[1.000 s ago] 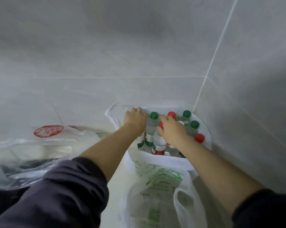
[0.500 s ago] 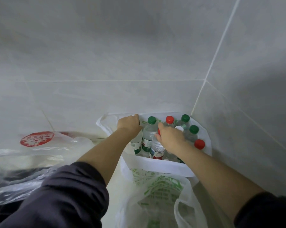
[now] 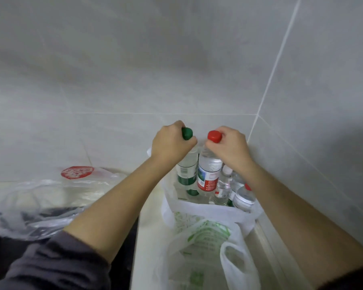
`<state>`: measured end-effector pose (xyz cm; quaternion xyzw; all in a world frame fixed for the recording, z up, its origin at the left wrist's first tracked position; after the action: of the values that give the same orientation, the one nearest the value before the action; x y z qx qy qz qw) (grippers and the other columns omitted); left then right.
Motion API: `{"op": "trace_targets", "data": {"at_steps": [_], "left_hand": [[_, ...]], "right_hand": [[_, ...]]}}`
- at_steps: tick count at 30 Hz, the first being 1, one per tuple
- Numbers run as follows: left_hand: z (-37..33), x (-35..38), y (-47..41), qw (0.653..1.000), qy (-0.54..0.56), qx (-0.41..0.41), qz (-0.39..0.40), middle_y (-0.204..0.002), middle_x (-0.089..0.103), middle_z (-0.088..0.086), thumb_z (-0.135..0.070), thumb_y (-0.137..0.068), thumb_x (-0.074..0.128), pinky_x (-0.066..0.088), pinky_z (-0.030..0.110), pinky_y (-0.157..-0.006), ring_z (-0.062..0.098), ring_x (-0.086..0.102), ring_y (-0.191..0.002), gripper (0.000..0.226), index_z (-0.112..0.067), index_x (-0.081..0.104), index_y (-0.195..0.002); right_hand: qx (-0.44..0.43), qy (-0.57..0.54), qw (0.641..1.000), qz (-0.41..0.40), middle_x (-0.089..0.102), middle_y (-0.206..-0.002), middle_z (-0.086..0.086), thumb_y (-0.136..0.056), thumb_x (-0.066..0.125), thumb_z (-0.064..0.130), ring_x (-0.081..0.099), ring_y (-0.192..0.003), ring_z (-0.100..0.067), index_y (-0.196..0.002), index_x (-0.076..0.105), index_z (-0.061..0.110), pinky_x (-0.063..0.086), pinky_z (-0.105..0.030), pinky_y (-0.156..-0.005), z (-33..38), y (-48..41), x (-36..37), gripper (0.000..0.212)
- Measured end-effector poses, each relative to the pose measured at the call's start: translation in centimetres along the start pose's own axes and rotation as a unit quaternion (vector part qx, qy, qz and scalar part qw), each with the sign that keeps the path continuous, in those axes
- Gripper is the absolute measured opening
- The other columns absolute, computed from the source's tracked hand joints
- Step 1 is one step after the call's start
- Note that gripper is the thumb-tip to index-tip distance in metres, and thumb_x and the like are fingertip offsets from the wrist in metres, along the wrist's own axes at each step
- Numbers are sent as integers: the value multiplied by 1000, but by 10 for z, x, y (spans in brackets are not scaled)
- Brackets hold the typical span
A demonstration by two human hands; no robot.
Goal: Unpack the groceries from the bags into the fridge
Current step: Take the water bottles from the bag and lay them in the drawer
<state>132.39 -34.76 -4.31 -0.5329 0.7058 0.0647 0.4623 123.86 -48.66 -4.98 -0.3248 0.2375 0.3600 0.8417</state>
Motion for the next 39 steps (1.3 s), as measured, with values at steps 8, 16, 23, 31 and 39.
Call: {"op": "trace_targets", "data": {"at_steps": [8, 16, 23, 31, 39], "left_hand": [[-56, -137, 73, 989, 55, 39, -131, -73, 66, -5, -32, -77, 67, 49, 29, -65, 16, 60, -74, 18, -17, 66, -87], [-50, -195, 203, 990, -8, -39, -132, -72, 66, -7, -30, -78, 69, 44, 19, -59, 8, 60, -70, 12, -21, 67, -85], [9, -177, 328, 986, -41, -141, -76, -67, 64, -9, -30, -77, 73, 45, 21, -58, 2, 58, -63, 13, -21, 66, -83], [71, -139, 425, 967, -33, -243, -71, -63, 56, -12, -29, -78, 72, 36, 13, -55, 2, 51, -60, 13, -24, 63, -86], [94, -123, 447, 966, -29, -246, -74, -63, 52, -12, -25, -81, 72, 33, 14, -55, 5, 49, -60, 11, -23, 62, -88]], "right_hand": [[-112, -53, 992, 14, 65, -76, -1, -78, 71, 24, 54, -66, -12, -82, 68, 11, 43, -27, -61, 110, 42, -84, 14], [-132, -141, 963, 190, 69, -80, 5, -79, 75, 28, 62, -69, -8, -85, 68, 22, 50, -25, -62, 142, 143, -73, 11], [-97, -153, 938, 295, 70, -78, 3, -76, 77, 27, 63, -72, -14, -79, 68, 21, 51, -29, -67, 114, 243, 2, 12], [-81, -155, 947, 269, 60, -64, 21, -73, 77, 21, 52, -59, 1, -69, 59, 28, 37, -10, -57, 69, 323, 64, 20], [-36, -136, 961, 238, 63, -66, 10, -74, 76, 16, 57, -65, -11, -73, 59, 27, 44, -25, -62, 37, 348, 84, 19]]}}
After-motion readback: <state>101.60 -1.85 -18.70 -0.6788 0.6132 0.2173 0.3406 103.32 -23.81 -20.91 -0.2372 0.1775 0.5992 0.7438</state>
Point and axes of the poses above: each hand's wrist, its own y-axis away from the middle knuckle, its own x-axis out of the palm, z = x × y, the point moved 1 cm from there along -y, towards the middle knuckle
